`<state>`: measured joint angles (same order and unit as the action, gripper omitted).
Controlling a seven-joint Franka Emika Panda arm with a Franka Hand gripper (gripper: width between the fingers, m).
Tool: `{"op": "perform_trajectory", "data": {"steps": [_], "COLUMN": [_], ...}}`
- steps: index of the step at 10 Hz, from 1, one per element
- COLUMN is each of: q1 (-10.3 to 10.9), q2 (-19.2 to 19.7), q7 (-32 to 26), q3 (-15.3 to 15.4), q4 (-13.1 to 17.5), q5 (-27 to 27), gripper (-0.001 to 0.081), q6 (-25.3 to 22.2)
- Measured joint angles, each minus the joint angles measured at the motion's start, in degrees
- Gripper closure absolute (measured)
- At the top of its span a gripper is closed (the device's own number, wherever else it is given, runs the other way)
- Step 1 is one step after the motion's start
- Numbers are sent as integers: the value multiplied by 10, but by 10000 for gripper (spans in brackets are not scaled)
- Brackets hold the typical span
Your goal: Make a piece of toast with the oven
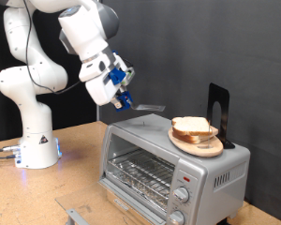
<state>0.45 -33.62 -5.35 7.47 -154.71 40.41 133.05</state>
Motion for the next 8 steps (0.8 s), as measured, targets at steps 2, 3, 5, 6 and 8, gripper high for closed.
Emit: {"op": "perform_trajectory", "data": {"steps": [2,3,5,6,8], "q1": [-13,-19,-25,-26,-27], "q2": [-10,-16,-29,-35,-49], "q7": [-16,-24,-44,-52,-69], "q3": [-15,-21,-33,-38,-41], "q4": [-11,-17,-28,-34,-44], "q5": [-5,-6,-5,-5,-2], "gripper": [340,340,340,340,340], "q6": [1,2,18,31,51]}}
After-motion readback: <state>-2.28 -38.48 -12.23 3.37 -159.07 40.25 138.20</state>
